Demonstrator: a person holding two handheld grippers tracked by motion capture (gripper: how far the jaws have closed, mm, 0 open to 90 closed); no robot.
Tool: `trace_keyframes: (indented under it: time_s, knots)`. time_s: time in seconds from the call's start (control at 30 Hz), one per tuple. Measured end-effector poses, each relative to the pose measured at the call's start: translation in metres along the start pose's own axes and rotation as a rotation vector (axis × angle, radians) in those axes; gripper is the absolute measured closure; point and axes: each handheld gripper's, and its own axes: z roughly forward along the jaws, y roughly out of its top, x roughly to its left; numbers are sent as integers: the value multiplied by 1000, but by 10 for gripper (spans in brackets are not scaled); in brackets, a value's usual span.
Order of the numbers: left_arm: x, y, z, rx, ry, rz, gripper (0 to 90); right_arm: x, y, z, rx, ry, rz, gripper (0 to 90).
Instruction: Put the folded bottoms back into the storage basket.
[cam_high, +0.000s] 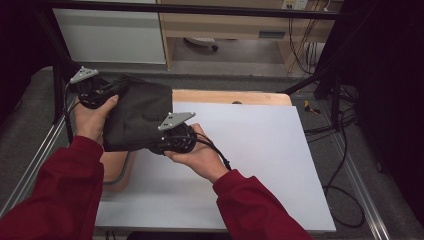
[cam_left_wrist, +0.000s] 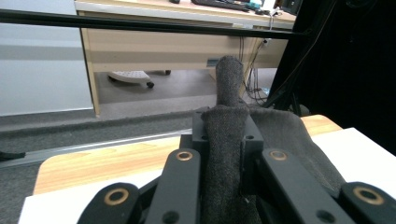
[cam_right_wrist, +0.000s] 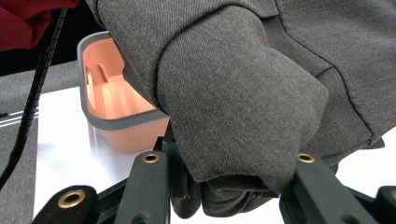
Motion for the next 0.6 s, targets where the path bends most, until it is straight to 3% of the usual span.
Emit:
trace_keyframes:
  time_s: [0.6]
  knots:
    - [28, 1, -18, -2, 54, -1, 818, 7, 16, 29, -10, 31, -15, 641]
